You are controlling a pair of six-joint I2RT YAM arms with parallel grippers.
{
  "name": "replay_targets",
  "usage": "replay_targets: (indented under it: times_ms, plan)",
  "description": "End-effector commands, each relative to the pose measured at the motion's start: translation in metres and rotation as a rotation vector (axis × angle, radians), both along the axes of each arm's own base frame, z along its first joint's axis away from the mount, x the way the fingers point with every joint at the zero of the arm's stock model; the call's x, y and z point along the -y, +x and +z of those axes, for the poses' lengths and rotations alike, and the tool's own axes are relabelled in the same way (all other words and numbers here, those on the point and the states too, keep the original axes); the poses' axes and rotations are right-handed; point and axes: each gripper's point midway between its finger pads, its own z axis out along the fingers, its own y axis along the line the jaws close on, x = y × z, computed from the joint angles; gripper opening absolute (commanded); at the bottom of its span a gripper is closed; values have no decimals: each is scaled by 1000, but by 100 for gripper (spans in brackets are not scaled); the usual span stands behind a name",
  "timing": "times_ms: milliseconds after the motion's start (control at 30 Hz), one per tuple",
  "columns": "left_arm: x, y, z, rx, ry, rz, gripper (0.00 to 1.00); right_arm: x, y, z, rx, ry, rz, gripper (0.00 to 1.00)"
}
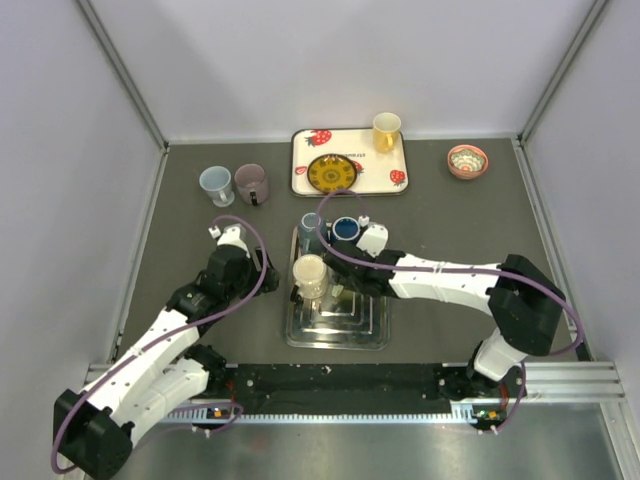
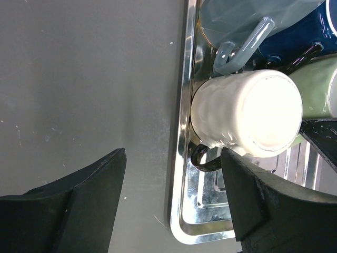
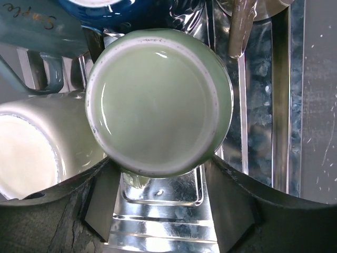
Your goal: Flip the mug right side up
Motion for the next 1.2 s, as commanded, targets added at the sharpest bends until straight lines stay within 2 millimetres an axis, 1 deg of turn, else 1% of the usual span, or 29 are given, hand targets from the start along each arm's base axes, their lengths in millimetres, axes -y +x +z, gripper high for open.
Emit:
replay_targets:
  times_ms: [0, 133, 267, 367, 400, 467, 500, 533, 700, 733, 900, 933, 1000, 1167]
  plan:
    - [1, 2, -1, 17, -10, 10, 77, 12, 0, 5, 16, -11, 1, 63]
    - [4, 4, -2, 18, -19, 5, 77, 20, -6, 8, 17, -37, 51, 60]
    - [5, 3, -6, 1, -16, 1, 76, 24, -10, 15, 35, -101, 126, 52]
    - [5, 4, -5, 5, -22, 4, 76, 26, -11, 16, 38, -122, 159, 51]
    - [5, 4, -6, 3, -23, 4, 76, 24, -12, 14, 31, -131, 174, 51]
    - [7, 4, -7, -3, -31, 0, 76, 19, -11, 16, 33, -142, 201, 51]
    - [9, 4, -6, -2, -35, -3, 76, 17, -10, 12, 22, -152, 212, 51]
    - [9, 4, -6, -4, -34, -3, 75, 14, -8, 13, 24, -154, 218, 50]
    - [8, 4, -6, -3, -30, -4, 75, 5, -6, 9, 7, -168, 244, 47]
    - [9, 4, -6, -3, -31, -6, 75, 5, -5, 6, 1, -177, 245, 43]
    - [9, 3, -8, -8, -30, -9, 74, 4, -7, -4, -24, -187, 246, 37]
    - [9, 3, -7, -7, -32, -11, 74, 5, -6, -5, -24, -188, 240, 34]
    - [9, 3, -6, -4, -31, -11, 74, 6, -7, -6, -26, -190, 237, 31]
    - [11, 4, -4, 0, -37, -14, 73, 7, -5, 0, -10, -184, 234, 21]
